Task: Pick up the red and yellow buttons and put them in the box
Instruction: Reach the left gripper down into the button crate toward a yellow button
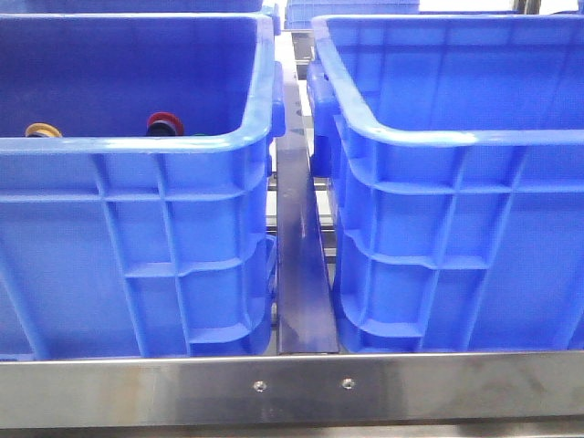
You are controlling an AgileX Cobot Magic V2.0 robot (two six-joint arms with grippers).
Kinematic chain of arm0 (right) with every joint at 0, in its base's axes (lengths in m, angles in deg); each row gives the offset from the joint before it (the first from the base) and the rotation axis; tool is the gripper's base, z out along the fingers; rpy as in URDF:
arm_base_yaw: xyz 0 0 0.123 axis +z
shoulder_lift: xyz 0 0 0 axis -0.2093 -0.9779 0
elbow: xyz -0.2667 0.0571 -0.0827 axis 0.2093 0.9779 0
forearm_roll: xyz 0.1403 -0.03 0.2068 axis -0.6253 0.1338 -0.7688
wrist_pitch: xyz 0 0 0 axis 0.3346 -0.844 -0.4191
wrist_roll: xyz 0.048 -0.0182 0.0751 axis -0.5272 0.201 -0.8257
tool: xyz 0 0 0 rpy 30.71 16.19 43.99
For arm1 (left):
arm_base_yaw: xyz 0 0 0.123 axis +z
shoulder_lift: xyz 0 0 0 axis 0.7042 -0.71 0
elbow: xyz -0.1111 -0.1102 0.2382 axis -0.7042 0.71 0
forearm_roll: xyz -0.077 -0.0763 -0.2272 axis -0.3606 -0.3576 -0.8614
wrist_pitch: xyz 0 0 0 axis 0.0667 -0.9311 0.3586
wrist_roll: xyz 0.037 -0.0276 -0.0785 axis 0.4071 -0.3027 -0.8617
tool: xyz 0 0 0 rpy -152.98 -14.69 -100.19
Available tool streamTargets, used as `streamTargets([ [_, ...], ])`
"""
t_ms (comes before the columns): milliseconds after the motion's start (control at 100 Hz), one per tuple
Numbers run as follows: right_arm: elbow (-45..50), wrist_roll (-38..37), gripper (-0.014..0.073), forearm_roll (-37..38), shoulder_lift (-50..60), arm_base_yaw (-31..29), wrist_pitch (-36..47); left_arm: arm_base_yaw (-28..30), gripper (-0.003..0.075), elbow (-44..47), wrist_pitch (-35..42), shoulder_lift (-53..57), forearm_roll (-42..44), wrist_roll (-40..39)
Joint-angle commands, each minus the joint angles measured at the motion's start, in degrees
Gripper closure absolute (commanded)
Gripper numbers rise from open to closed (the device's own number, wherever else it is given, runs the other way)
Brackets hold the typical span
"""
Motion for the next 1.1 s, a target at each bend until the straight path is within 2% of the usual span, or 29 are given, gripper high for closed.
streamTargets([
  [0,-1.1,0.6,0.0662,-0.1,1.6,-0.3,4.6,0.1,0.0739,-7.1,-0.9,-4.5,-0.1,0.0],
  [140,-1.1,0.6,0.0662,-0.1,1.6,-0.3,4.6,-0.1,0.0739,-15.7,-9.6,-13.4,-0.1,0.0],
  [340,-1.1,0.6,0.0662,-0.1,1.6,-0.3,4.6,-0.1,0.0738,-24.6,-13.3,-27.9,-0.1,0.0],
  [410,-1.1,0.6,0.0662,-0.1,1.6,-0.3,4.6,-0.1,0.0714,-27.5,-14.6,-33.3,-0.2,0.0],
  [500,-1.1,0.6,0.0662,-0.1,1.6,-0.3,4.6,-0.1,0.06,-30.9,-14.6,-39.5,-1.4,0.0],
  [670,-1.1,0.6,0.0662,-0.1,1.6,-0.3,4.6,-0.1,0.0213,-37.0,-14.7,-50.4,-1.8,0.0],
  [740,-1.1,0.6,0.0662,-0.1,1.6,-0.3,4.6,-0.1,0.0121,-39.2,-14.7,-54.5,-1.8,0.0],
  [850,-1.1,0.6,0.0662,-0.1,1.6,-0.3,4.6,-0.1,0.0121,-43.7,-18.3,-60.7,-1.8,0.0],
  [1090,-1.1,0.6,0.0662,-0.1,1.6,-0.3,4.6,-1.4,0.0122,-55.9,-35.0,-74.6,-1.7,1.5],
])
